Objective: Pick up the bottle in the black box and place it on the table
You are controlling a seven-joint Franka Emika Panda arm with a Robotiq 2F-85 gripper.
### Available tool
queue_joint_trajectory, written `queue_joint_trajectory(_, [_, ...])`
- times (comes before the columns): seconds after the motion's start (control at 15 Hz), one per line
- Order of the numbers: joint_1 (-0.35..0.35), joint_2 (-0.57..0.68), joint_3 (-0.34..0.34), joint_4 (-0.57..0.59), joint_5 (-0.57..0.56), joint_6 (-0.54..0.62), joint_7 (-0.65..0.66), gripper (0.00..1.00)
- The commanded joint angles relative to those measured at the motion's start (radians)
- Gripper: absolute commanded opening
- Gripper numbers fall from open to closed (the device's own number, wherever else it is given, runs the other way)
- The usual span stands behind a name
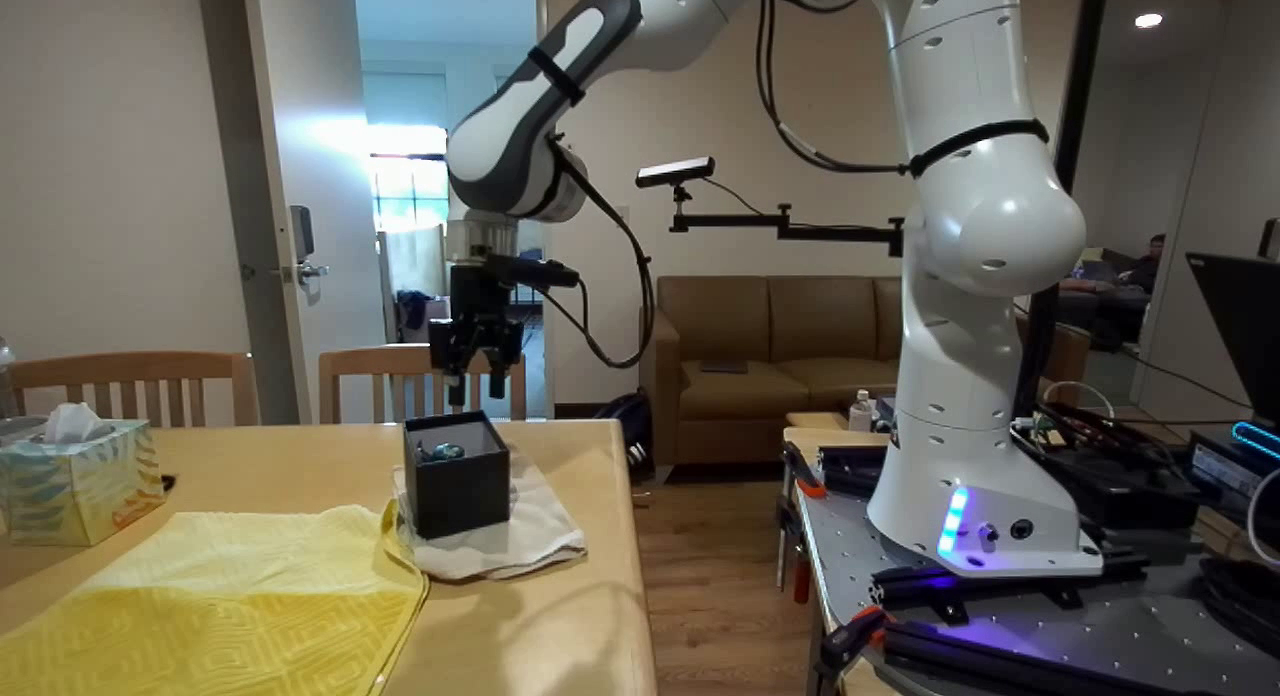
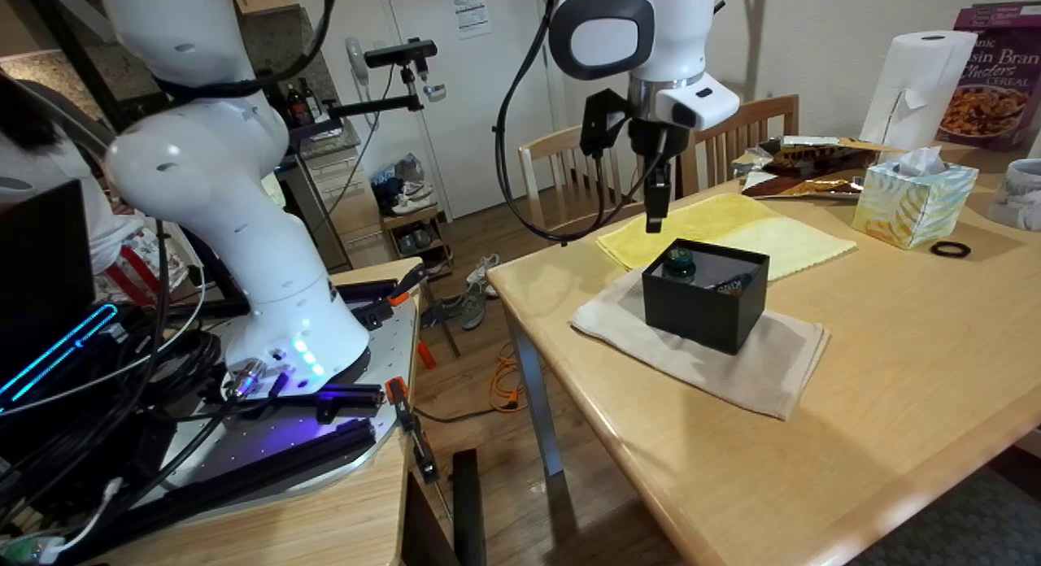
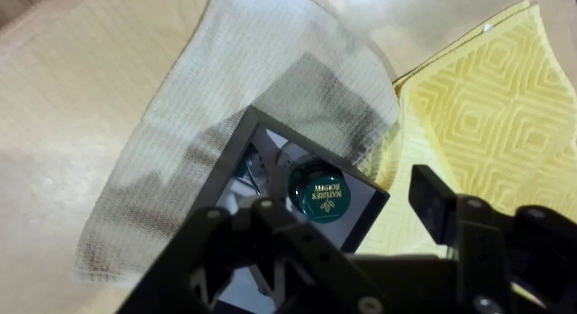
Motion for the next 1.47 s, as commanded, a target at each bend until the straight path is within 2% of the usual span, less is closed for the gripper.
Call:
queue_joint_trajectory(0.0, [0.019, 0.0, -0.016, -0.014, -0.015, -0.052, 0.036, 0.98])
queue_joint_trajectory(0.2, [0.028, 0.019, -0.012, -0.009, -0.008, -0.077, 0.032, 1.0])
queue_joint_trajectory(0.67, [0.039, 0.087, -0.013, 0.004, 0.013, -0.037, 0.057, 1.0])
queue_joint_trajectory(0.93, [0.044, 0.107, -0.023, 0.008, 0.006, 0.015, 0.109, 1.0])
queue_joint_trajectory(1.4, [0.042, 0.114, -0.021, 0.001, 0.019, 0.134, 0.124, 1.0])
